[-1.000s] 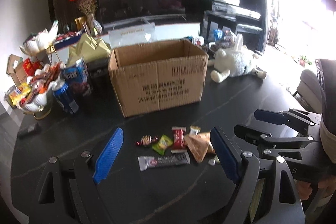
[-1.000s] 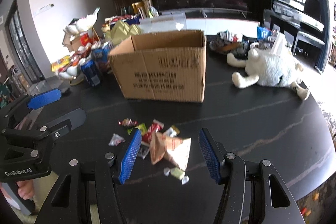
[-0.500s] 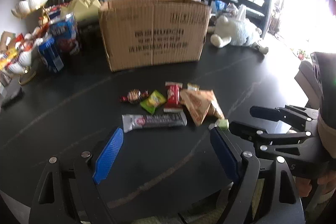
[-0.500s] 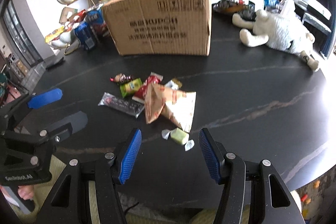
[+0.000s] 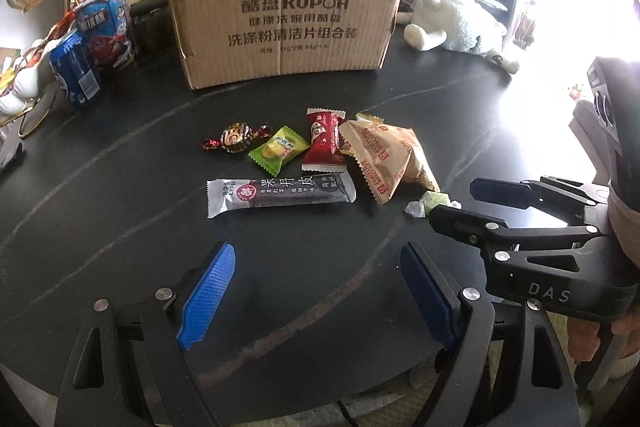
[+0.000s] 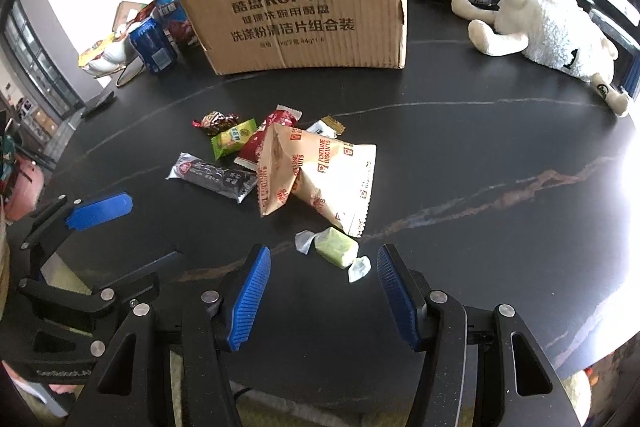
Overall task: Organize snacks
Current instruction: 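Withdraw both tools from the box back over the remaining snacks, then close the right tool on the small light-green wrapped candy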
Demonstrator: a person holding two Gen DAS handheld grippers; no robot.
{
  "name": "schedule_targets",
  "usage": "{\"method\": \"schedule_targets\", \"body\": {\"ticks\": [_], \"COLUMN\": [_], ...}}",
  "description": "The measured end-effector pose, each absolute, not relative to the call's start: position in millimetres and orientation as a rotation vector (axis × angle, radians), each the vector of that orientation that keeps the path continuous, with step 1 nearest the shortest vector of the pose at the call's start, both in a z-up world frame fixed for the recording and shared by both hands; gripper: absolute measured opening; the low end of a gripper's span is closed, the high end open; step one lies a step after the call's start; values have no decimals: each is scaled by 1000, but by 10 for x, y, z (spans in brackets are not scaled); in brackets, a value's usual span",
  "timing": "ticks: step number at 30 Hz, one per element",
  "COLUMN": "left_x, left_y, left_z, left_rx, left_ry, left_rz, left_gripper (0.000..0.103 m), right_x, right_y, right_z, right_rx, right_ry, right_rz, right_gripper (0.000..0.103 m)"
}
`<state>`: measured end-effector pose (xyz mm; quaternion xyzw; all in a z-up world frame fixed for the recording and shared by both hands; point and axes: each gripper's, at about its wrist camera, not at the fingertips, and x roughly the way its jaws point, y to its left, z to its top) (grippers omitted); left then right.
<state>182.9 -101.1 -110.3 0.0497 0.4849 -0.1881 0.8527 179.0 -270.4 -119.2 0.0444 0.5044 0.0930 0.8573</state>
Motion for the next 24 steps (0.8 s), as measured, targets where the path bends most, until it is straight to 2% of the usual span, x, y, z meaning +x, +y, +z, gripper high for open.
{"method": "schedule_targets", "body": {"ticks": [13, 18, 24], "left_x": [1914, 1943, 1969], "left_y": [-973, -939, -876], "left_z": [-1242, -1269, -1274], "left_rx": [82, 83, 70], "left_ry": [1054, 1056, 1055], "left_rz": [-389, -379, -389], "left_gripper": [85, 85, 85], "right_x": [1884, 1877, 1833], "right_y": [-2655, -2625, -2576], "right_z": [-1352, -1364, -1353], "right_rx": [55, 27, 32], "right_ry": [1080, 1072, 1066], "right_rz": [182, 175, 182], "right_gripper": [40, 22, 21]}}
